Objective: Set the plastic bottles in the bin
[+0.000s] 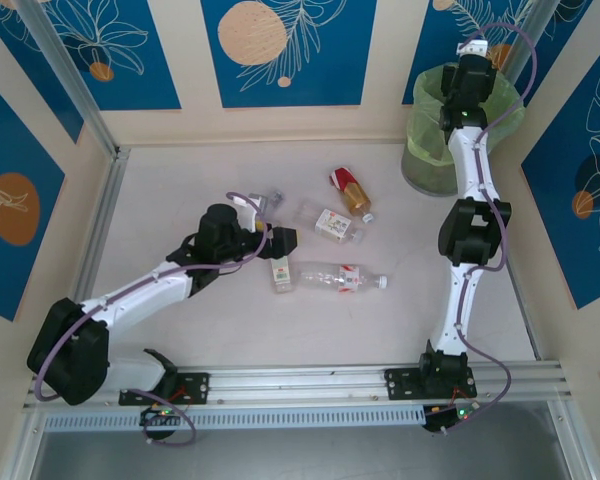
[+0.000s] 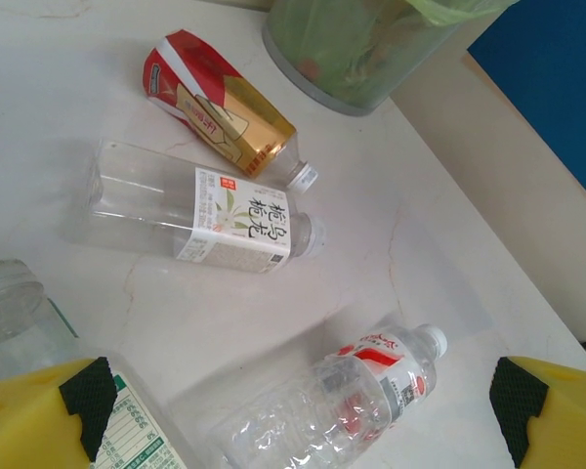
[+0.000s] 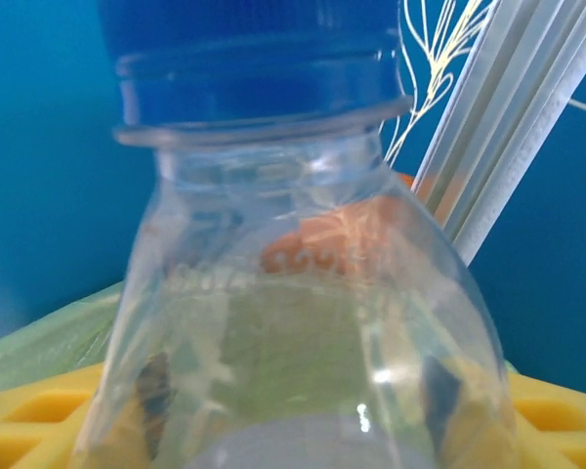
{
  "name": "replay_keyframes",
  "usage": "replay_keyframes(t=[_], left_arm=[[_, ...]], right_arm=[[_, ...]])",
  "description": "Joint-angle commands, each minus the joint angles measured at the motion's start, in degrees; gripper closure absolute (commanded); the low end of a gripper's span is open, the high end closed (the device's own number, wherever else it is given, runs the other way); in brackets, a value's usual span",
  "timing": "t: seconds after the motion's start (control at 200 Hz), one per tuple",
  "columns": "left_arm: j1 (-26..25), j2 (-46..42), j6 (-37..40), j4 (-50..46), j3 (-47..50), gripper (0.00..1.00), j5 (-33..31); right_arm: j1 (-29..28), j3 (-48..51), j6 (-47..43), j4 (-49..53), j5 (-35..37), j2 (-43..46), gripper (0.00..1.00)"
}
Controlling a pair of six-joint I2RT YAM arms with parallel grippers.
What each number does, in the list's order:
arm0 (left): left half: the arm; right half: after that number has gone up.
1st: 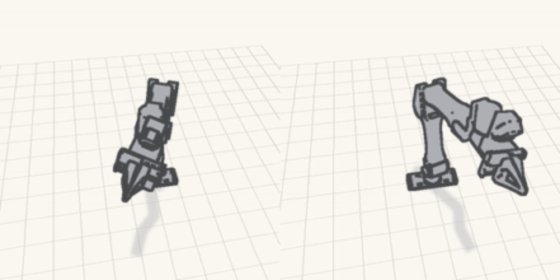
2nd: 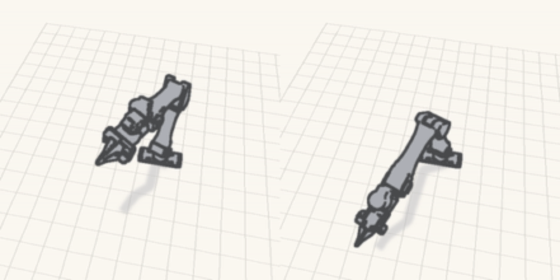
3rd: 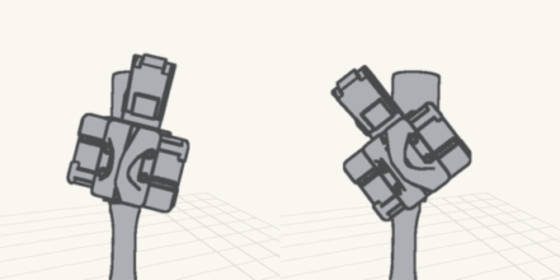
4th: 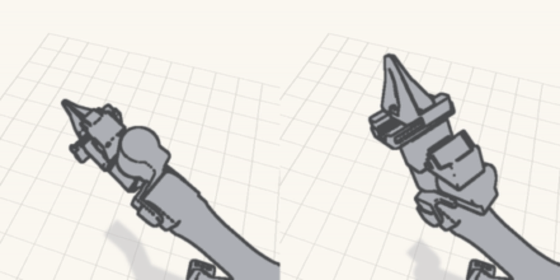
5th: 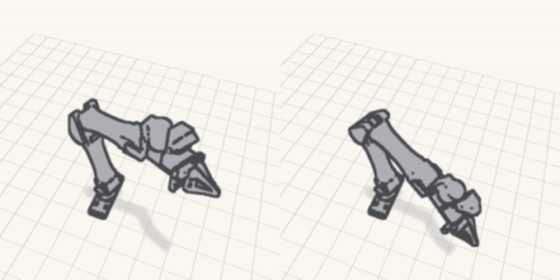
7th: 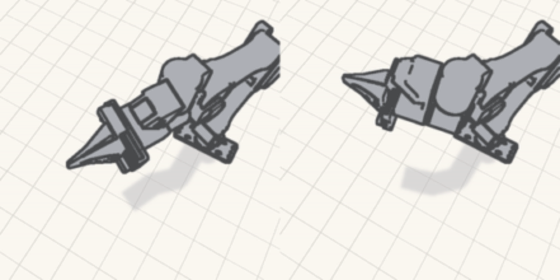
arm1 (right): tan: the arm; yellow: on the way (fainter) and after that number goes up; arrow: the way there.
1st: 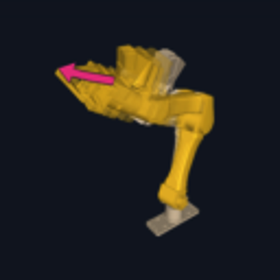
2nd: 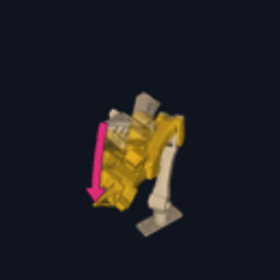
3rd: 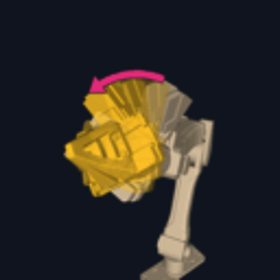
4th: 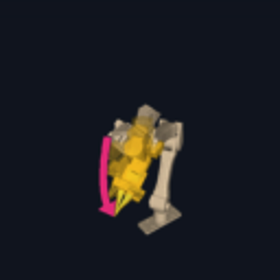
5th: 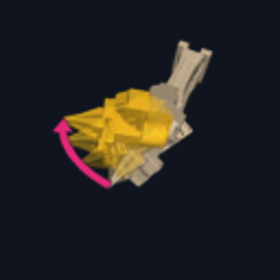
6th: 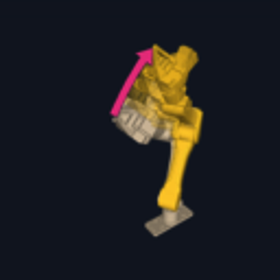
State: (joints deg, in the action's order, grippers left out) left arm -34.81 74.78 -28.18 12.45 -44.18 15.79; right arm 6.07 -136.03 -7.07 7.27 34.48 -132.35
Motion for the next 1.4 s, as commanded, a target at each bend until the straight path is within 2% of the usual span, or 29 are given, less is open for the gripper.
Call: replay_keyframes(t=[0.0, 0.235, 0.44, 0.74, 0.915, 1.05, 1.07, 1.1, 1.21, 1.395], left_arm=[[-0.63, 0.23, -0.31, 0.47, -1.43, 0.0, 0.29], [-0.64, -0.03, -0.18, 0.35, -1.34, 0.0, 0.21], [-0.67, -0.13, -0.2, 0.69, -0.95, 0.0, 0.29], [-0.65, -1.7, -0.19, 0.46, 0.89, 0.0, -1.48], [-0.7, -2.8, 0.08, -4.44, 0.78, 0.0, -7.58], [-0.64, -2.81, -1.27, -9.37, 0.33, 0.01, -14.07], [-0.54, -2.85, -1.56, -10.22, 0.17, 0.0, -15.03], [-0.53, -2.69, -1.99, -11.81, -0.18, 0.0, -16.66], [-0.38, -1.55, -2.8, -19.37, -2.96, 0.0, -22.63], [0.56, 0.62, -0.69, -26.28, -6.8, 0.0, -24.19]], right_arm=[[-0.71, -2.99, 2.9, 2.17, -0.4, -0.1, 0.25], [-0.88, -5.07, 4.79, 5.47, -0.69, 0.29, 0.19], [-1.91, -5.04, 7.25, 8.75, -4.48, 2.72, 0.16], [-3.72, 0.35, 14.03, 12.13, -10.04, 8.21, 0.15], [-4.65, 5.24, 18.35, 11.78, -12.34, 12.18, 0.14], [-5.44, 7.79, 22.52, 13.79, -13.81, 15.56, 0.1], [-5.62, 8.5, 23.11, 13.91, -14.03, 16.3, 0.06], [-5.75, 10.11, 23.91, 13.76, -14.55, 17.5, 0.0], [-6.45, 17.4, 26.44, 11.52, -16.84, 22.82, 0.0], [-7.29, 32.28, 28.28, 7.34, -21.19, 33.19, 0.0]])
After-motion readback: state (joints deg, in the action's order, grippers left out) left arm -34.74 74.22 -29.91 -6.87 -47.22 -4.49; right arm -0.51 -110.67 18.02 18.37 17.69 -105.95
